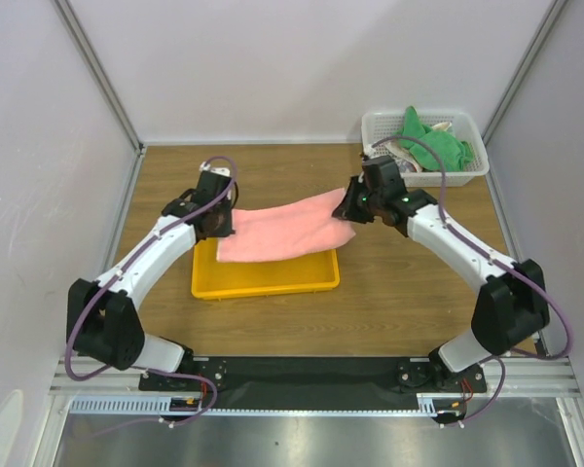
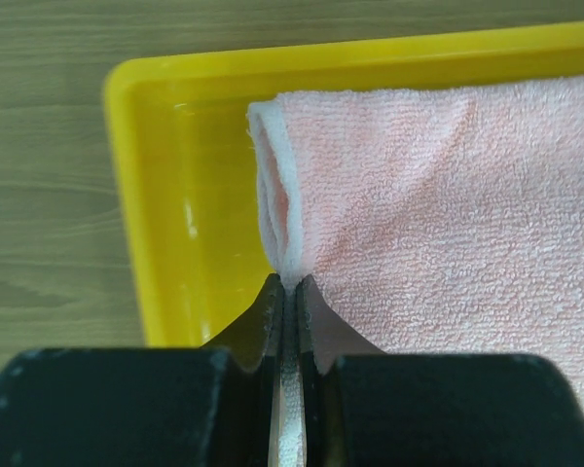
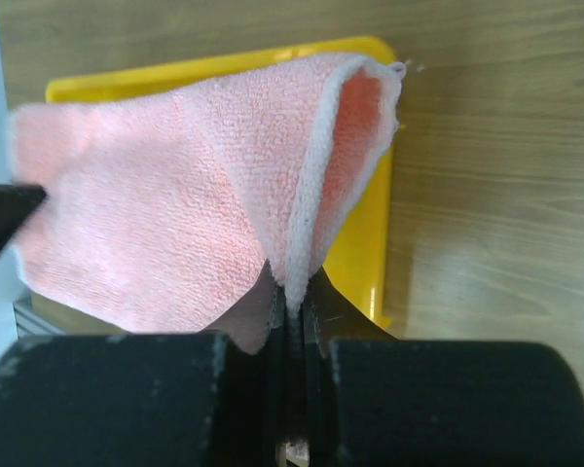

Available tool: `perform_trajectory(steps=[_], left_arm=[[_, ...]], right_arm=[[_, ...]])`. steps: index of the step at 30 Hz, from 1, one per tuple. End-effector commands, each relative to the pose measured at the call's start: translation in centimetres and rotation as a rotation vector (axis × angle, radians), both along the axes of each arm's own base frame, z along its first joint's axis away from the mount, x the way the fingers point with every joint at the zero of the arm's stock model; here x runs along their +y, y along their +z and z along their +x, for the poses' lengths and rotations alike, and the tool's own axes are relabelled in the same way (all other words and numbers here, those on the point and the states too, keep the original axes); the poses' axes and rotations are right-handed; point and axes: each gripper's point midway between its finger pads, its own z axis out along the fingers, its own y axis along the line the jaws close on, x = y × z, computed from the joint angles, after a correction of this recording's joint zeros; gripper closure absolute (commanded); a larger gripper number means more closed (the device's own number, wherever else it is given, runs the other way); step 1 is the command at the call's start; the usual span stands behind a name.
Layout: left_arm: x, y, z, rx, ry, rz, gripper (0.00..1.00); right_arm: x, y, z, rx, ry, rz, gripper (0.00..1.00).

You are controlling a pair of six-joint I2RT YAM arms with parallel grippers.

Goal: Fold and stack the towels
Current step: Neatly place the folded towel into the bin

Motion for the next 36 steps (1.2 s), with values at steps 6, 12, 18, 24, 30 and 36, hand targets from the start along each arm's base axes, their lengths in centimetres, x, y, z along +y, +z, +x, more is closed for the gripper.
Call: perform_trajectory(steps=[6,12,18,24,30,36], left_arm=[[8.4,1.0,-1.6,-0.020,0.185,0.163,0.99],[9.4,-1.2,-2.2,-0.005,0.236,0.166,1.00],[10.1,-4.5,-3.2,0.028,0.270,0.194,1.00],[10.4,-5.8,-3.4,0.046,0.290,0.213,1.00],[11.2,-5.6,-2.9,0.040,0.323,0.251,1.00],[11.5,-6.8,-3.0,0.082,0.332,0.276,1.00]], right_arm=[[4.8,-1.5,0.9,-0.006,0.070,0.021,1.00],[4.0,-6.3,0.1,0.076,0.057,-0.059,1.00],[3.9,-11.4,-1.6,0.189,0.098,-0.091,1.00],[3.6,-13.7,-1.9,0.233,0.108,-0.126,1.00],[3.7,-13.9,-1.2,0.225,0.112,-0.154,1.00],[3.5,-15.0,-0.6,0.228,0.110,-0.189,1.00]])
